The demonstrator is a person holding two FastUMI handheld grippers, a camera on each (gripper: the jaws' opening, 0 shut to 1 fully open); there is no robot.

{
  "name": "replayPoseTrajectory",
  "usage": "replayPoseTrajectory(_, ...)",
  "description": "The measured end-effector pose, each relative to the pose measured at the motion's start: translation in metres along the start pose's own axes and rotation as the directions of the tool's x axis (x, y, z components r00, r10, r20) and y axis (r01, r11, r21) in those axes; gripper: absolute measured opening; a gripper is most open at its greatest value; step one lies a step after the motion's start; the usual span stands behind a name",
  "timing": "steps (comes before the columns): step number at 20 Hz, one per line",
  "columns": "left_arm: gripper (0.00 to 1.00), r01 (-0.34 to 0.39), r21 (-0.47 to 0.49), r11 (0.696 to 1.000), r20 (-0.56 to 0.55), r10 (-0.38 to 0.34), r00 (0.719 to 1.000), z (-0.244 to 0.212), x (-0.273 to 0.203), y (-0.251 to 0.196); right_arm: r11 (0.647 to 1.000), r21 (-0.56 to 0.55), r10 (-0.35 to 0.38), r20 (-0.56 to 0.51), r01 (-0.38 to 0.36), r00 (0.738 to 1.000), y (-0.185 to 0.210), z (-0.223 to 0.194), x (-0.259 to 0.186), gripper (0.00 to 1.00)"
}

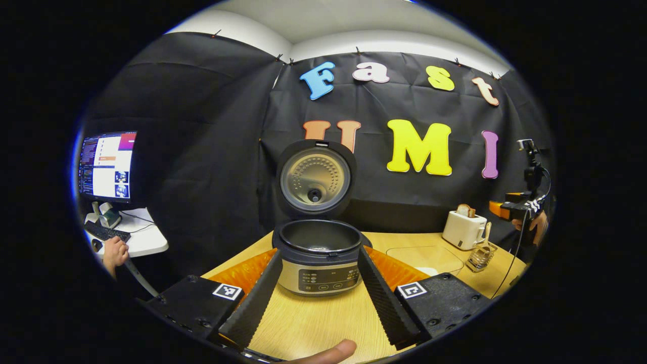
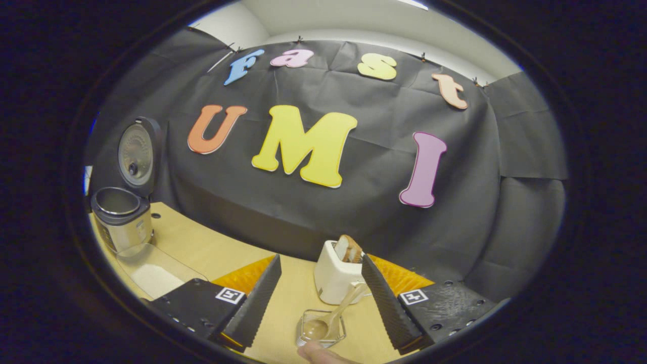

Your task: Close the left gripper, press the button to open the rice cooker; take a wooden spoon from the chopstick holder with the right hand, scoop a spoonful of rice and pour it into the rice cooker, then put the wooden spoon back into the chopstick holder.

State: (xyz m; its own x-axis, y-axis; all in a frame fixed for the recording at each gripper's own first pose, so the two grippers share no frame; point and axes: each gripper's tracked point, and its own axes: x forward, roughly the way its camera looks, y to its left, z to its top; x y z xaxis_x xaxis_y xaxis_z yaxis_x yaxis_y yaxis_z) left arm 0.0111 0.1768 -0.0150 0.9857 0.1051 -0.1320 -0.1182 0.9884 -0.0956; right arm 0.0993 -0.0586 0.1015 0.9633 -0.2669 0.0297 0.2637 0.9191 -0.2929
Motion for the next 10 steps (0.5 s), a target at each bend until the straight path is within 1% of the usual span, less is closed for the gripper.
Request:
replayPoseTrajectory(1,0.96,-0.006,-0.014,1.000,0.007,0.006,1.000,0.002,0.002,-0.001,1.000,0.010,0.009,-0.003,-0.009,1.000,0.001,-0.001,-0.009,0.95)
replayPoseTrajectory(2,0.96,0.003,-0.026,1.000,0.012,-0.003,1.000,0.003,0.007,-0.006,1.000,0.022,0.011,-0.003,-0.011,1.000,0.000,-0.001,-0.018,0.95)
replayPoseTrajectory(3,0.96,0.013,-0.023,1.000,-0.002,-0.013,1.000,0.003,0.011,-0.010,0.999,0.035,0.010,0.000,-0.010,1.000,-0.003,-0.002,-0.028,0.95)
replayPoseTrajectory(5,0.95,-0.009,-0.017,1.000,-0.045,0.009,0.999,0.003,0.017,-0.008,0.998,0.062,0.011,0.013,-0.012,1.000,-0.005,-0.006,-0.047,0.95)
replayPoseTrajectory(7,0.96,-0.014,-0.042,0.999,-0.063,0.011,0.998,0.008,0.024,-0.011,0.994,0.097,0.052,0.042,-0.055,0.998,0.002,-0.008,-0.066,0.98)
replayPoseTrajectory(8,0.96,-0.014,-0.051,0.999,-0.055,0.011,0.998,0.014,0.028,-0.012,0.992,0.102,0.069,0.044,-0.073,0.997,0.005,-0.011,-0.073,0.95)
replayPoseTrajectory(10,0.96,-0.028,-0.044,0.999,-0.040,0.026,0.999,0.027,0.036,-0.008,0.991,0.110,0.073,0.043,-0.077,0.996,0.002,-0.014,-0.086,0.95)
